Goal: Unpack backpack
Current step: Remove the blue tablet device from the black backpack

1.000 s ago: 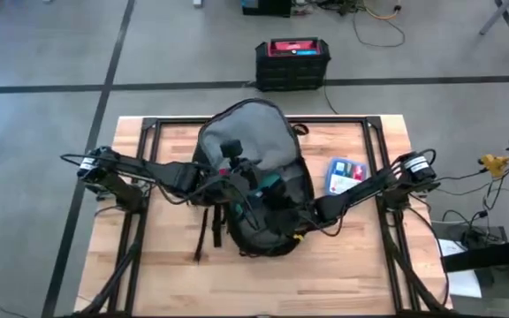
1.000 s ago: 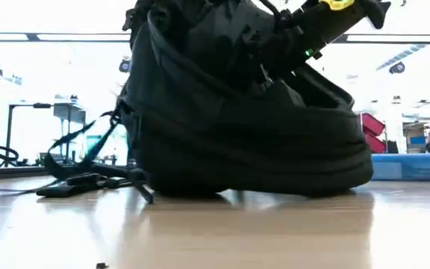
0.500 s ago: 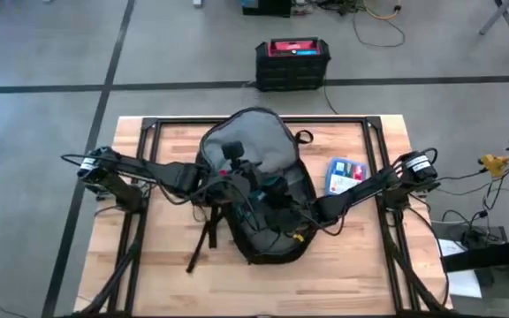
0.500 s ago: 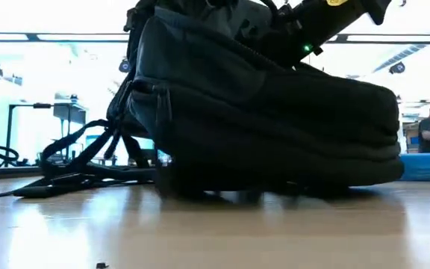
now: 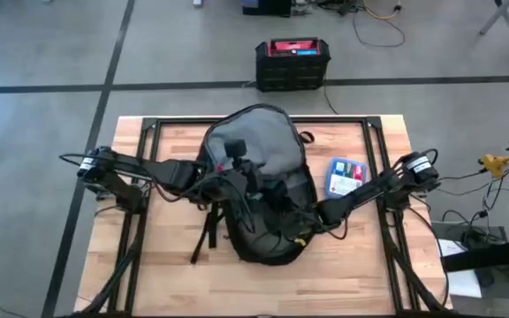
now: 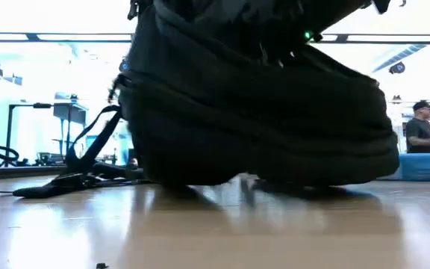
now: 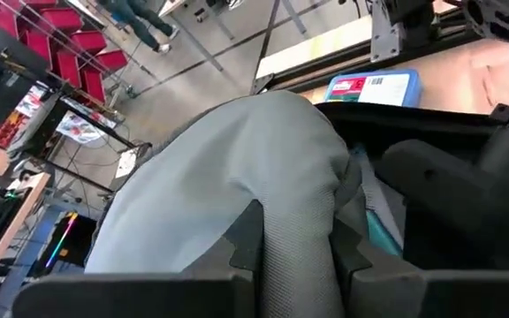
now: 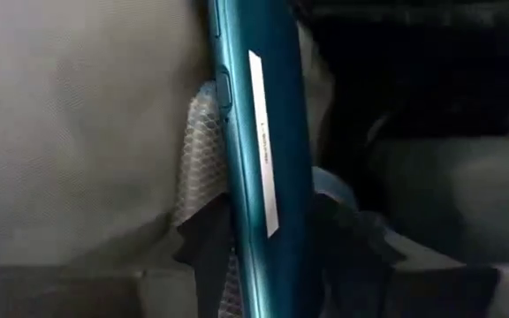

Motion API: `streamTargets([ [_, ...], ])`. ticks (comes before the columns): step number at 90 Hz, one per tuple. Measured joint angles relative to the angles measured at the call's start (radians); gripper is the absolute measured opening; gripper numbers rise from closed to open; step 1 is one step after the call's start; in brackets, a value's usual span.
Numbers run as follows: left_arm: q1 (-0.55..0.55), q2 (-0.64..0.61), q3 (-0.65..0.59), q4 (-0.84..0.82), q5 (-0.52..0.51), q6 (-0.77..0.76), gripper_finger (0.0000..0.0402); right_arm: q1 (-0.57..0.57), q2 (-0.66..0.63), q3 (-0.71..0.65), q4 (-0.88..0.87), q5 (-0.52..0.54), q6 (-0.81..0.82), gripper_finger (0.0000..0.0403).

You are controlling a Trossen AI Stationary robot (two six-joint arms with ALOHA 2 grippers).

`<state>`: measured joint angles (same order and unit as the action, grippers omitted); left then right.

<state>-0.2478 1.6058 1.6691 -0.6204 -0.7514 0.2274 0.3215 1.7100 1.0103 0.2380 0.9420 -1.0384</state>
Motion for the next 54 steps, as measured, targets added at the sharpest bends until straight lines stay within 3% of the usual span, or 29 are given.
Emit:
streamTargets([
  [12, 0.000, 0.000, -0.001, -0.010, 0.001, -0.008, 0.0038, 0.012, -0.001, 0.000, 0.003, 0.049, -0.037, 0.0159],
  [23, -0.001, 0.000, -0.001, -0.010, 0.002, -0.012, 0.0038, 0.012, -0.008, 0.002, -0.010, -0.008, 0.024, 0.0168],
  [32, -0.001, 0.000, 0.000, -0.017, 0.003, -0.015, 0.0038, 0.019, -0.004, -0.002, -0.007, 0.052, -0.029, 0.0171],
  [43, -0.001, -0.001, 0.000, -0.017, 0.002, -0.015, 0.0038, 0.014, -0.012, 0.002, 0.001, -0.033, 0.033, 0.0170],
  [54, -0.001, -0.001, 0.000, -0.019, 0.003, -0.016, 0.0038, 0.017, -0.006, -0.003, 0.021, 0.044, -0.027, 0.0164],
])
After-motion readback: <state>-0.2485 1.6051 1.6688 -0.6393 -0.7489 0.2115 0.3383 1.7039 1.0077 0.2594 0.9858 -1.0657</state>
